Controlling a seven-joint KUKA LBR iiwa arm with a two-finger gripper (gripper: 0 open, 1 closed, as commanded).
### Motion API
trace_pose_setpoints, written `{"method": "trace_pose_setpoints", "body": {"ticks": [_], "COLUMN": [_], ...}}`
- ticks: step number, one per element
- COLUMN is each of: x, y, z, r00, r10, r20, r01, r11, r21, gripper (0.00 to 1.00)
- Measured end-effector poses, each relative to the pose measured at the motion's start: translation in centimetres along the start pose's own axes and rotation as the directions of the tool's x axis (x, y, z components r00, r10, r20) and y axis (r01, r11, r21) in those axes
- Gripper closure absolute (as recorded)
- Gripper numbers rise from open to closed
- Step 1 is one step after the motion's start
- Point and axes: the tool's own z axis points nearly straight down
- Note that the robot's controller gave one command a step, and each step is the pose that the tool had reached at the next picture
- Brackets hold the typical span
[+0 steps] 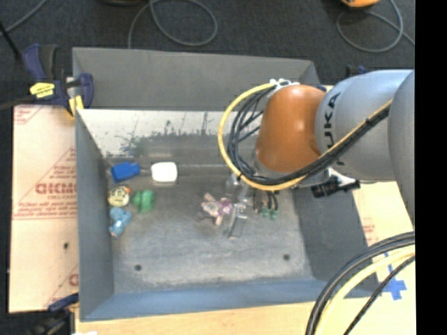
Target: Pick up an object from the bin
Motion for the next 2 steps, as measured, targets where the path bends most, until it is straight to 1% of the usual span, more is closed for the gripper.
{"method": "trace_pose_setpoints", "body": {"ticks": [1,2], "x": [-1.7,-0.2], "y": [-0.3,-2.1], "z": [3.2,7.0], "r00": [0.996,0.996], "r10": [-0.086,0.088], "r20": [0.0,0.004], "r01": [0.086,-0.088], "r11": [0.996,0.996], "r21": [0.002,-0.001], "gripper": [0.0,1.0]}}
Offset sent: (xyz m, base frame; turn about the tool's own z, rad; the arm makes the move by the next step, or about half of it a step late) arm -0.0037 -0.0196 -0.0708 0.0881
